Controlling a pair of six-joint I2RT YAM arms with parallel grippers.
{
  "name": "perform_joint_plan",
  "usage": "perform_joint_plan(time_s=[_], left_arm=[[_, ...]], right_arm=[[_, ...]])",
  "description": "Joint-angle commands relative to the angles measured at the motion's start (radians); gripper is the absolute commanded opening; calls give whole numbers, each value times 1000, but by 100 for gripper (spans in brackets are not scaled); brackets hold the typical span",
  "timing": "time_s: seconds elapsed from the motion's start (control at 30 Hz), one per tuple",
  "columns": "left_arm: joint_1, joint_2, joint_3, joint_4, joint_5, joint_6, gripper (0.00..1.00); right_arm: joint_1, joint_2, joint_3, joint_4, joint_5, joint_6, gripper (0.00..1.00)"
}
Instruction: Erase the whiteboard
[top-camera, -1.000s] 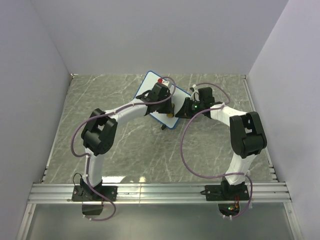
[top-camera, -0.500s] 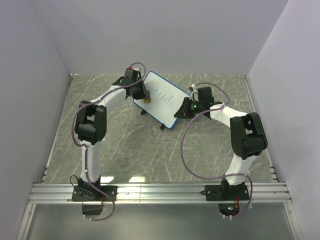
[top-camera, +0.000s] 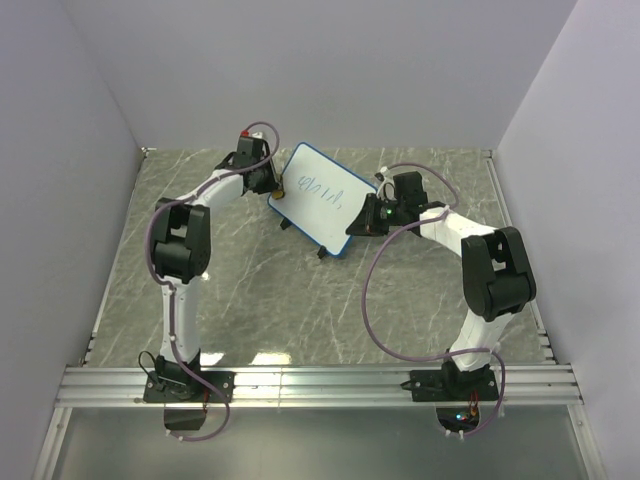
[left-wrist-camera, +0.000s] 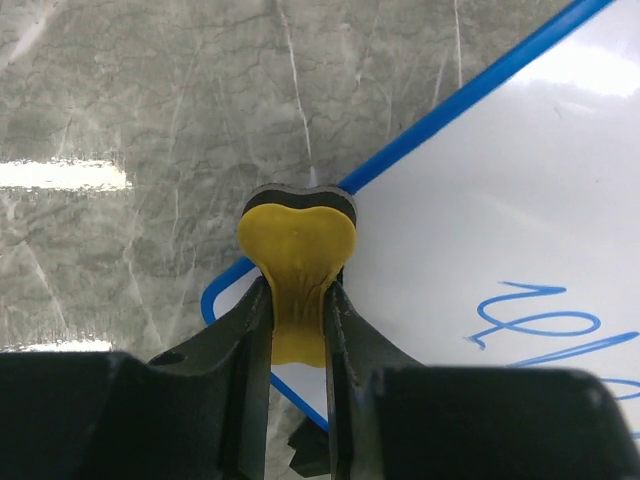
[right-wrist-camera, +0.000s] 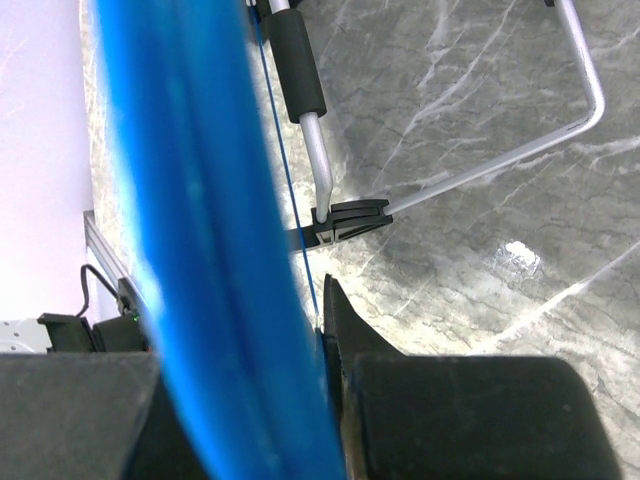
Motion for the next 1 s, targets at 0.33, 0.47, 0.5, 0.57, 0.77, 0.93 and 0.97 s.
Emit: perform_joint_plan(time_s=[0.33,0.47,0.5,0.57,0.77,0.93,0.97], left_arm=[[-279,12,48,-30,168,80,0],[-347,33,101,-71,190,64,0],[-368,32,95,-70,199,58,0],[-390,29,79,-71,231,40,0],[-444,12,34,-67,257,37,0],[-401,35,109,-105,201,41,0],[-387,45,118,-108,196,40,0]], right_arm=[[30,53,-26,-178,1,-31,0],[30,59,-18,-181,4,-31,0],[30,60,-14,-181,4,-30,0],[30,61,-9,-181,5,-30,0],[30,69,-13,-170,4,-25,0],[27,67,-20,-170,4,-27,0],[30,64,-20,-172,5,-28,0]])
